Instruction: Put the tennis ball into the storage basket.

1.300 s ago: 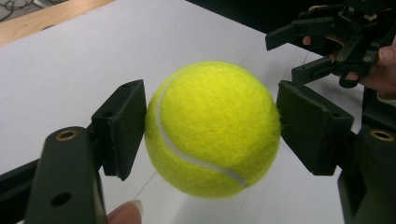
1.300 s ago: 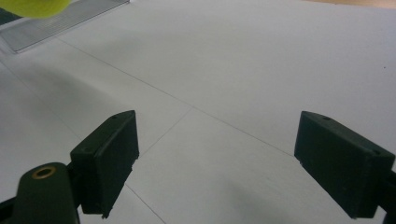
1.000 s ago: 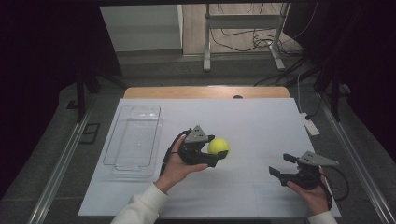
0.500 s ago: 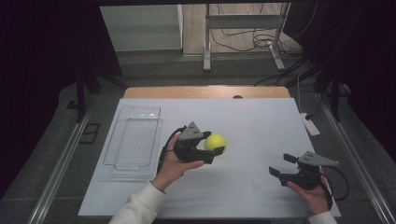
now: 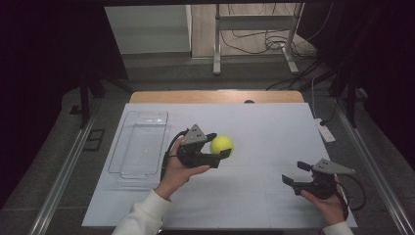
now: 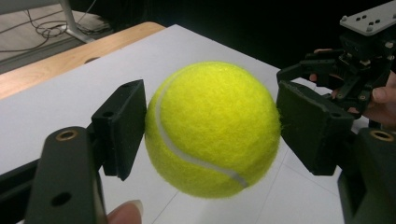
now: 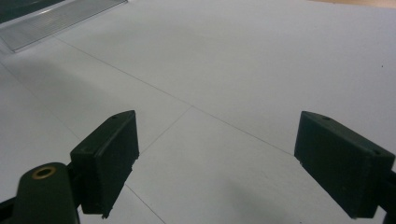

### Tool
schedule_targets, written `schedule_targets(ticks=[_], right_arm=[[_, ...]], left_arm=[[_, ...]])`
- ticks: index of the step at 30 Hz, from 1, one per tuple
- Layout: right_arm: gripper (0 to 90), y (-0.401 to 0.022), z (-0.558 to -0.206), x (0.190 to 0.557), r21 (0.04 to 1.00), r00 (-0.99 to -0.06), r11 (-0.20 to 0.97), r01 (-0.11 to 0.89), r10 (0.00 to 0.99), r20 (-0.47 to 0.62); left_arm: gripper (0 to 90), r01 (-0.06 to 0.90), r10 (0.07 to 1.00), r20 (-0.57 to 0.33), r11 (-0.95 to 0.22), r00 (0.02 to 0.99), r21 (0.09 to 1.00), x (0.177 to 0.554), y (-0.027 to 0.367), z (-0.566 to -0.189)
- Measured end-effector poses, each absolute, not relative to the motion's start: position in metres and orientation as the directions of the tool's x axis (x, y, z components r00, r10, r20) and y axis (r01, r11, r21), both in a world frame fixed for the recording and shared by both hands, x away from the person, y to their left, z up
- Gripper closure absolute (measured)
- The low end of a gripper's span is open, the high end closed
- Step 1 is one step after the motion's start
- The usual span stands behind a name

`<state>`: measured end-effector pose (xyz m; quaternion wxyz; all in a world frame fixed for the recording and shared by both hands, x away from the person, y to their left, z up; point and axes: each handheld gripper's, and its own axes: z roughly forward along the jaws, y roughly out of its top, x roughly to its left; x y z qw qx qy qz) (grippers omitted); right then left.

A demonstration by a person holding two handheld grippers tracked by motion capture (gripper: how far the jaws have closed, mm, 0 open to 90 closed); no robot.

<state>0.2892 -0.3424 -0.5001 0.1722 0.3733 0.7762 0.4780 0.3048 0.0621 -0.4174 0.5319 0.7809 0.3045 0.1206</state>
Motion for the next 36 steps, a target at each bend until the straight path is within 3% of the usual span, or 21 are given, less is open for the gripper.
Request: schedule_targets(ticks=[36], right_arm=[[14.2,-0.343,-0.500,0.289,0.870,-0.657,0.260,0.418,0.748,0.093]], left_arm=[[28.0,0.316,0.658,-0.136,-0.162,0.740,0.935,0.306,0.094,-0.399]])
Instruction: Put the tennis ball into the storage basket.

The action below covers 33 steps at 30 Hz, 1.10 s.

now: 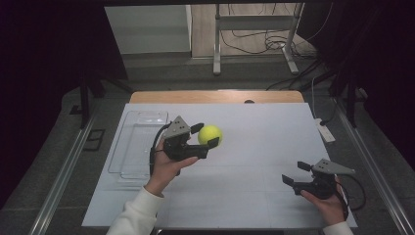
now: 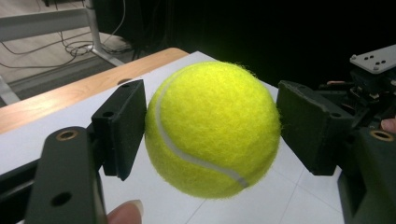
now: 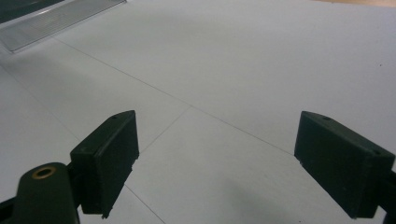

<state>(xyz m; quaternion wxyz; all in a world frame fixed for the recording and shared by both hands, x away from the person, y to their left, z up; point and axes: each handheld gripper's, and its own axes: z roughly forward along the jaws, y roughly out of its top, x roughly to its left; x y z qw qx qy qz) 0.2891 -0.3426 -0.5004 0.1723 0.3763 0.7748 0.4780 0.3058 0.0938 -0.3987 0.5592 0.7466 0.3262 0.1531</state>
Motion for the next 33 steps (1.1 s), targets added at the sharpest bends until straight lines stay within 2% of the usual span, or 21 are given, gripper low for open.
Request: schedule_targets(ticks=[33], right_arm=[[14.1,-0.343,-0.500,0.289,0.871,-0.657,0.261,0.416,0.748,0.090]], left_arm=[[28.1,0.290,0.713,-0.126,-0.113,0.690,0.950,0.308,0.120,-0.389]])
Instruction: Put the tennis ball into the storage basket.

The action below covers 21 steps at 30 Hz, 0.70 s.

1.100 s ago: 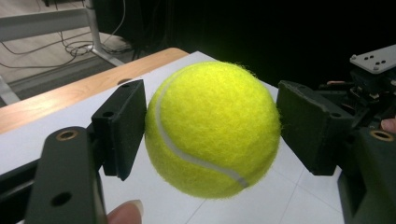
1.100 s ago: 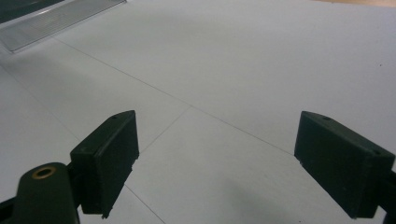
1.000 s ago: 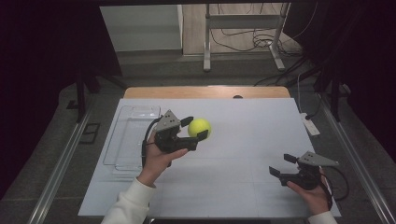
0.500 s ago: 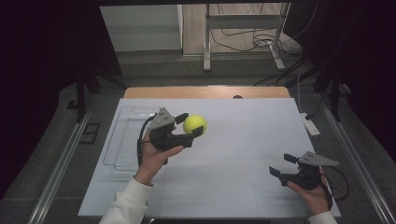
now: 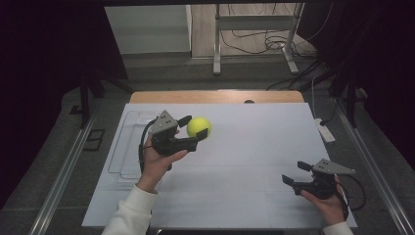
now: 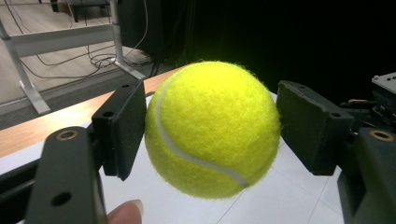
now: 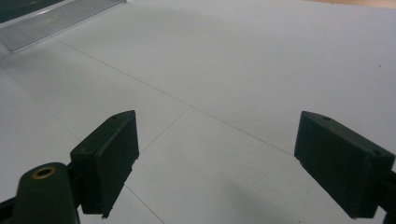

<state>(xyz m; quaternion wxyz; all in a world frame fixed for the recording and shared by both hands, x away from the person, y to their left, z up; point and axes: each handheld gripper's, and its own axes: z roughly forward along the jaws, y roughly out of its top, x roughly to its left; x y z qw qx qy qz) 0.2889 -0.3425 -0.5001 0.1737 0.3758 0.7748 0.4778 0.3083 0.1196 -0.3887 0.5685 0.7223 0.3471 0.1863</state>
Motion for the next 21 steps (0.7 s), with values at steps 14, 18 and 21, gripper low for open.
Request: schedule_targets(ticks=[14,18,21], right_arm=[[14.2,-0.342,-0.500,0.289,0.871,-0.656,0.260,0.417,0.750,0.091],[14.1,-0.342,-0.500,0.289,0.871,-0.656,0.259,0.417,0.750,0.091],[14.1,-0.343,-0.500,0.289,0.870,-0.656,0.261,0.418,0.749,0.090]], left_arm=[[28.1,0.289,0.736,-0.132,-0.089,0.664,0.953,0.311,0.133,-0.386],[28.1,0.290,0.747,-0.139,-0.074,0.650,0.954,0.311,0.139,-0.385],[28.1,0.290,0.754,-0.144,-0.065,0.641,0.955,0.312,0.143,-0.385]])
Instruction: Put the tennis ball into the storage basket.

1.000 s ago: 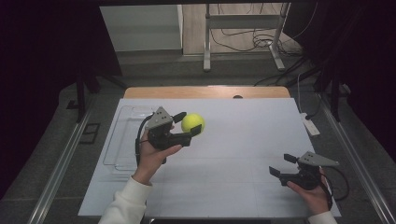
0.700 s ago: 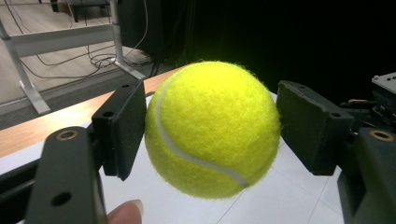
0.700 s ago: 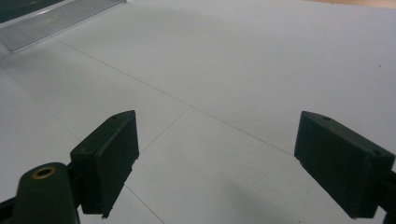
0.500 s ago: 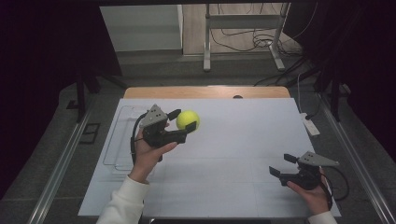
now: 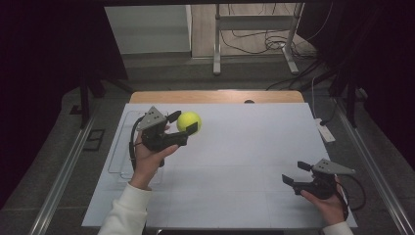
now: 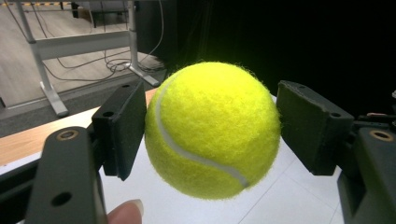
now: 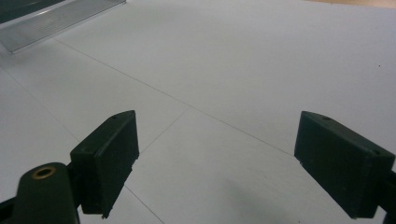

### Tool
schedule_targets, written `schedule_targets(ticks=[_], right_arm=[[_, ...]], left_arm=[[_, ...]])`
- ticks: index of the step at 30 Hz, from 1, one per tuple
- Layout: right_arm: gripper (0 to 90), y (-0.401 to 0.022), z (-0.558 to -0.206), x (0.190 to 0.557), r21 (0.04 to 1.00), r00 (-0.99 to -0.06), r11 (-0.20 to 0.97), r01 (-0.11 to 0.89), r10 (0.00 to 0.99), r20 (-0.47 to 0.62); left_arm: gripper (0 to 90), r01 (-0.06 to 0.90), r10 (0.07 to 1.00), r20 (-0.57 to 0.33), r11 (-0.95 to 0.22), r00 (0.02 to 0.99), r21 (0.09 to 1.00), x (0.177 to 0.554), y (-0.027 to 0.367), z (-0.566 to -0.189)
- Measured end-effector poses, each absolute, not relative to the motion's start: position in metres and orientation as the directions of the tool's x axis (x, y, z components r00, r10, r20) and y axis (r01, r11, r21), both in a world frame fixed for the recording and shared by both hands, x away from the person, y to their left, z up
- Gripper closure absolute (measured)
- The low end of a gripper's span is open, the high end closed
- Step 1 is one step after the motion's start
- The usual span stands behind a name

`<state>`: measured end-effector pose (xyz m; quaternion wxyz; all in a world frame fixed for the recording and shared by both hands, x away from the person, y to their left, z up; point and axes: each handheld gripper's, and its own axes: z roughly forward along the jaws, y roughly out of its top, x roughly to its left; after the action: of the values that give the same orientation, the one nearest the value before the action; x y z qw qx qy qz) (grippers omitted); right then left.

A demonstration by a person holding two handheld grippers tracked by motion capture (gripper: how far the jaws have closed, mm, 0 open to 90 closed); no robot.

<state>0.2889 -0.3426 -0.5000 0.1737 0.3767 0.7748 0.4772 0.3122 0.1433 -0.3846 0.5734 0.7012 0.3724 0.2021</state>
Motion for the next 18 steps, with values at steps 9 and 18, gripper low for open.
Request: schedule_targets(ticks=[9,18], right_arm=[[14.2,-0.343,-0.500,0.289,0.871,-0.656,0.261,0.417,0.749,0.090],[14.1,-0.343,-0.500,0.289,0.870,-0.657,0.262,0.417,0.749,0.089]], left_arm=[[28.1,0.294,0.769,-0.151,-0.050,0.621,0.955,0.314,0.151,-0.385],[28.1,0.293,0.780,-0.151,-0.044,0.608,0.955,0.316,0.156,-0.385]])
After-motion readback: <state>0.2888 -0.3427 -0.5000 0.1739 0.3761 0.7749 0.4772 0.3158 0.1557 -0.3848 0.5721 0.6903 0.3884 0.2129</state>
